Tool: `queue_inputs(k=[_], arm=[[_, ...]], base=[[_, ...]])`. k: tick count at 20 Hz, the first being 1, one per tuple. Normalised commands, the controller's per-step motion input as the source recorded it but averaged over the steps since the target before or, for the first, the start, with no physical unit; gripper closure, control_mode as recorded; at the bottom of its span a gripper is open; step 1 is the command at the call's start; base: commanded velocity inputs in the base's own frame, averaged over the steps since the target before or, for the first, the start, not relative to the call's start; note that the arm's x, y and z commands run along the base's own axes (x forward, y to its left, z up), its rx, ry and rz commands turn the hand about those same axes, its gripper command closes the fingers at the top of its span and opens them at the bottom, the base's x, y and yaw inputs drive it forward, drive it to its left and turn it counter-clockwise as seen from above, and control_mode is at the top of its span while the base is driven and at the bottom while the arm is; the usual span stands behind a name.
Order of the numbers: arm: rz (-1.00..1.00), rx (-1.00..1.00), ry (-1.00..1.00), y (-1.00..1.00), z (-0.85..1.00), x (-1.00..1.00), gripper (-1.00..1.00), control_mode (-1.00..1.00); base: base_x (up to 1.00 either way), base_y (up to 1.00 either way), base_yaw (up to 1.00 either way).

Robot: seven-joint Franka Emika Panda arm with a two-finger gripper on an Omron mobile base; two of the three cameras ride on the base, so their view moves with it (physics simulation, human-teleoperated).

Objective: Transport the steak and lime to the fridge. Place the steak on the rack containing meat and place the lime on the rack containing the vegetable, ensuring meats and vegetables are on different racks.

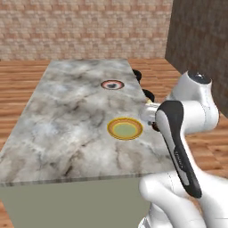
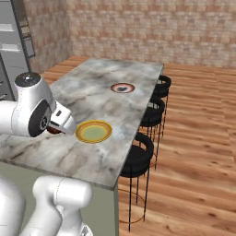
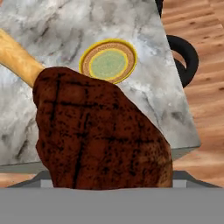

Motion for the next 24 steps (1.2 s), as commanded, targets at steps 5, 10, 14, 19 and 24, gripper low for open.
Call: queue_inputs(k=[5,10,14,19,24], arm=[[0.17,-0.11,-0.18,0.00,0.49,-0.99,1.00,-1.00],[0.07,-0.07,-0.19,0.00,0.67,-0.71,1.00,-1.00],[0.00,-0.01,-0.20,0.00,0.82,-0.50,1.00,-1.00],[0.00,0.01,-0.19,-0.06,0.59,-0.46,1.00,1.00],[0.00,0.00,0.00,0.00,0.00,0.00,1.00,1.00]], base=[[0.00,0.00,0.00],[0.00,0.00,0.00],[0.00,0.00,0.00],[-0.12,0.00,0.00],[-0.77,0.36,0.00]])
